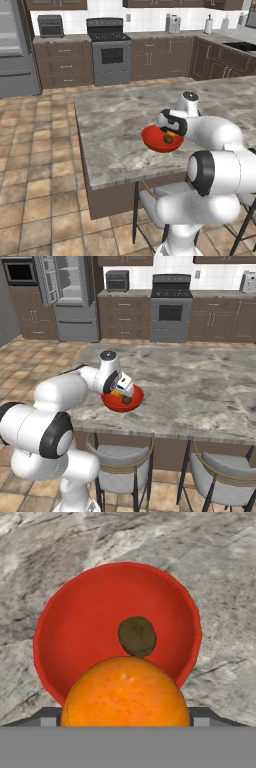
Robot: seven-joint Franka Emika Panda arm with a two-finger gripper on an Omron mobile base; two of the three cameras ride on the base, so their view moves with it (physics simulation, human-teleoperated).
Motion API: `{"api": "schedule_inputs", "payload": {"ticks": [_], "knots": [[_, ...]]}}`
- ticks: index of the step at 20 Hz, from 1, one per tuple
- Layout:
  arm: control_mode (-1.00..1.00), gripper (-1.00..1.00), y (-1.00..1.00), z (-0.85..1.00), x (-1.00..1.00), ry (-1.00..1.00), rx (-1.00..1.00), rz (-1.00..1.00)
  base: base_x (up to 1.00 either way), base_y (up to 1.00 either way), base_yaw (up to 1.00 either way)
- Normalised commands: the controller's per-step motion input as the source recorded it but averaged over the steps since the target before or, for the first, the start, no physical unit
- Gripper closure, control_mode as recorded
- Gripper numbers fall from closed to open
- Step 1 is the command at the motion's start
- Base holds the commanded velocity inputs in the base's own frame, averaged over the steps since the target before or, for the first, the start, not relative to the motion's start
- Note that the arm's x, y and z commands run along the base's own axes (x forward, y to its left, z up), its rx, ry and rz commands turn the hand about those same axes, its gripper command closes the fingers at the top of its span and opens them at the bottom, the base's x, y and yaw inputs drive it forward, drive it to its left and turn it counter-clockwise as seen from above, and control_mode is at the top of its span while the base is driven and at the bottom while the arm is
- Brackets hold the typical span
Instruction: Retrieve the kiwi and orange from the fridge and place them into the bowl on the dining table.
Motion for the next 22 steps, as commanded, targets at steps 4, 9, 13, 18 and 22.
{"api": "schedule_inputs", "payload": {"ticks": [4, 9, 13, 18, 22], "knots": [[-1.00, 1.00, 0.00, -0.10, 0.13, 0.00, 0.00, -0.02, 0.00, 0.00, 0.00], [-1.00, 1.00, 0.00, -0.22, 0.18, 0.00, 0.00, -0.02, 0.00, 0.00, 0.00], [-1.00, 1.00, 0.00, -0.27, 0.18, 0.00, 0.00, -0.02, 0.00, 0.00, 0.00], [-1.00, 1.00, 0.00, -0.26, 0.19, 0.00, 0.00, -0.02, 0.00, 0.00, 0.00], [-1.00, 1.00, 0.02, -0.23, 0.23, 0.00, 0.00, -0.02, 0.00, 0.00, 0.00]]}}
